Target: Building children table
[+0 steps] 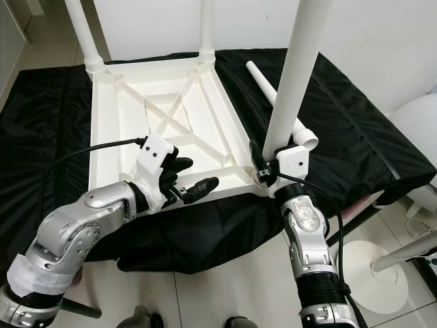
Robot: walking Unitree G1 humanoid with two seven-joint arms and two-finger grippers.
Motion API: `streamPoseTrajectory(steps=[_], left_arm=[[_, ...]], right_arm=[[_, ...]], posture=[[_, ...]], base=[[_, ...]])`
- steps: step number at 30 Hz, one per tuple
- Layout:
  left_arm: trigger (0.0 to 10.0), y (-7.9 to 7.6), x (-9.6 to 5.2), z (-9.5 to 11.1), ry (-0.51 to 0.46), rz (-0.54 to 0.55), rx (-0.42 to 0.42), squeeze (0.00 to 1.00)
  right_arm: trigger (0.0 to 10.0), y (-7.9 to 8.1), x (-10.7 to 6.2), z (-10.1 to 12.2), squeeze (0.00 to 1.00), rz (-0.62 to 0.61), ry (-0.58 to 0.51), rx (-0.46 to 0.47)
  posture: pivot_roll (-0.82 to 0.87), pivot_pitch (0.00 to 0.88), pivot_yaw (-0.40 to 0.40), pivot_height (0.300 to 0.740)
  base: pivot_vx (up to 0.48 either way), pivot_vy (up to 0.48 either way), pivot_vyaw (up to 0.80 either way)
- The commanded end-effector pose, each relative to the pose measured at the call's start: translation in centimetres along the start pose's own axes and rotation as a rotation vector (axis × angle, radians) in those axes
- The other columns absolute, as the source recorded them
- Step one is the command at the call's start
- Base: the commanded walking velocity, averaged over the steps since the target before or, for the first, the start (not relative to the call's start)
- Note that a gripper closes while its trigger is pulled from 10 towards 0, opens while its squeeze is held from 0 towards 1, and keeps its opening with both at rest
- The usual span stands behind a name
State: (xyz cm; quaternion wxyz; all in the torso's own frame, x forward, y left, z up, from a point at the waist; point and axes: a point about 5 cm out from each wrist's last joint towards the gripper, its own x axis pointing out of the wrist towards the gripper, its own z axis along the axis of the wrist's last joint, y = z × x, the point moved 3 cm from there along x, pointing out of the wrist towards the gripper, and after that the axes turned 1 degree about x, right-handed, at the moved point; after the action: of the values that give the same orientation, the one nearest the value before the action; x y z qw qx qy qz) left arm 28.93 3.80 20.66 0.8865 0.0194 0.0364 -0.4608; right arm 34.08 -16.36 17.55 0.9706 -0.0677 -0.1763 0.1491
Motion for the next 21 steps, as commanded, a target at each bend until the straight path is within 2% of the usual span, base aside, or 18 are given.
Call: streamPoseTrajectory(steps=[1,5,7,9,14,21], left_arm=[[10.0,-1.9,-0.1,0.2,0.000,-0.193,0.014,0.00],[10.0,-2.1,-0.2,0.5,-0.007,-0.200,0.007,0.00],[10.0,-2.1,-0.2,0.5,-0.007,-0.200,0.007,0.00],[10.0,-2.1,-0.3,0.8,-0.007,-0.201,-0.001,0.00],[10.0,-2.2,-0.4,1.1,-0.012,-0.207,0.001,0.00],[10.0,-2.6,-0.4,1.1,-0.012,-0.214,0.015,0.00]], right_arm=[[10.0,0.7,-1.4,-3.4,0.00,0.018,0.147,0.060],[10.0,0.8,-1.2,-4.0,0.00,0.010,0.167,0.126],[10.0,0.8,-1.2,-4.0,0.00,0.010,0.167,0.126],[10.0,0.5,-0.7,-4.4,0.00,-0.015,0.199,0.187],[10.0,0.4,-0.2,-5.4,0.00,-0.026,0.265,0.220],[10.0,0.4,-0.2,-6.0,0.00,-0.035,0.294,0.227]], posture=[[0.02,0.113,0.007,0.740],[0.02,0.113,0.005,0.740],[0.02,0.113,0.005,0.740],[0.02,0.115,0.003,0.740],[0.02,0.115,0.003,0.740],[0.03,0.118,-0.009,0.740]], base=[[0.000,0.000,0.00],[0.000,0.000,0.00],[0.000,0.000,0.00],[0.000,0.000,0.00],[0.000,0.000,0.00],[0.000,0.000,0.00]])
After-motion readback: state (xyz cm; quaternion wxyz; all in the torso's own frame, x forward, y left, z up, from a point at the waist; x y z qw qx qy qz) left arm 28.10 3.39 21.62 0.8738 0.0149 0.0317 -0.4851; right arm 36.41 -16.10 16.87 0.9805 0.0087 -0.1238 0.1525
